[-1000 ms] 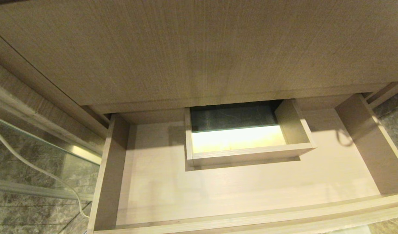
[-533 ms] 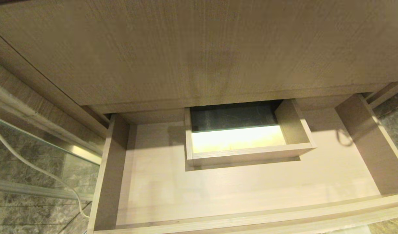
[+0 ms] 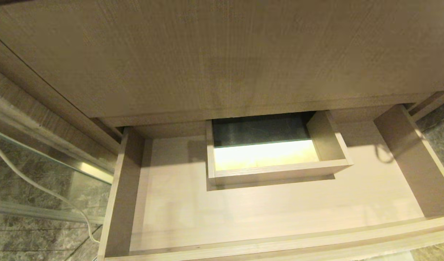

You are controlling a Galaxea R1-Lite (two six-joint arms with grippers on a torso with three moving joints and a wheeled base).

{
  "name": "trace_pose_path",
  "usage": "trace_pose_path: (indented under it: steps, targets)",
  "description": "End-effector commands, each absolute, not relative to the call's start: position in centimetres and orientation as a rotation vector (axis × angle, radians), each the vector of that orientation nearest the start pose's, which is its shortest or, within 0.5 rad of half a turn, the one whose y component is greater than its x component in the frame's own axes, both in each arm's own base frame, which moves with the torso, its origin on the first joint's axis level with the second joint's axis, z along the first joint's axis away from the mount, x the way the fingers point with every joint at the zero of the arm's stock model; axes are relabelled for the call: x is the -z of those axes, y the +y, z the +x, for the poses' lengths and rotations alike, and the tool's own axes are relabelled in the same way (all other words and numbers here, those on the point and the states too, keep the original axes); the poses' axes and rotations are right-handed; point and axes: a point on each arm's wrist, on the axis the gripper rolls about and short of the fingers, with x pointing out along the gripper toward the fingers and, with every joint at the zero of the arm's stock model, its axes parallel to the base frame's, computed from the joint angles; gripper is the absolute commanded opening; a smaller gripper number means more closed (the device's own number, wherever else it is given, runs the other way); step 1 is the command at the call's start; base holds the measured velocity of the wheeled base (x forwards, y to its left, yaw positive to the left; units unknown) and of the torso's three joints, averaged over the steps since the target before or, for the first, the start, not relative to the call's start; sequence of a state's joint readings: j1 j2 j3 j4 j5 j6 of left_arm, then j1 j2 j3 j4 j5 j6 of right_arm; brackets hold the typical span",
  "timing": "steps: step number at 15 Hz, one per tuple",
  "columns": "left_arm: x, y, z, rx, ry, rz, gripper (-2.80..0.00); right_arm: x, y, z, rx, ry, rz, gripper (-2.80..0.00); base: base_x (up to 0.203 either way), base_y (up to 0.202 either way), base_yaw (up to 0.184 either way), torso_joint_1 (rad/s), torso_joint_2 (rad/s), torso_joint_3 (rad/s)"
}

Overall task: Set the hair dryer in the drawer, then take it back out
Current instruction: Pick up the hairdryer

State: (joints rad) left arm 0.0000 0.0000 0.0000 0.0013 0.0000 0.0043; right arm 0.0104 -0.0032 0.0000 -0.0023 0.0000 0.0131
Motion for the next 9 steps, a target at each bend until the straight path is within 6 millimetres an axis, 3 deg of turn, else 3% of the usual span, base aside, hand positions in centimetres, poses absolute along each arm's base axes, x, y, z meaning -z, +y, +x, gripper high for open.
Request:
trace_pose_path:
  steps: [1, 9]
  targets:
    - [-7.49, 0.00, -2.27, 0.000, 0.003, 0.005, -2.80, -7.53, -0.02, -2.28, -0.011, -0.003, 0.014, -2.80, 0.000, 0.000, 0.000, 0.000, 0.00, 0.000]
    - [-7.49, 0.00, -2.27, 0.000, 0.003, 0.005, -2.80, -7.53, -0.02, -2.28, -0.011, -0.003, 0.014, -2.80, 0.000, 0.000, 0.000, 0.000, 0.00, 0.000]
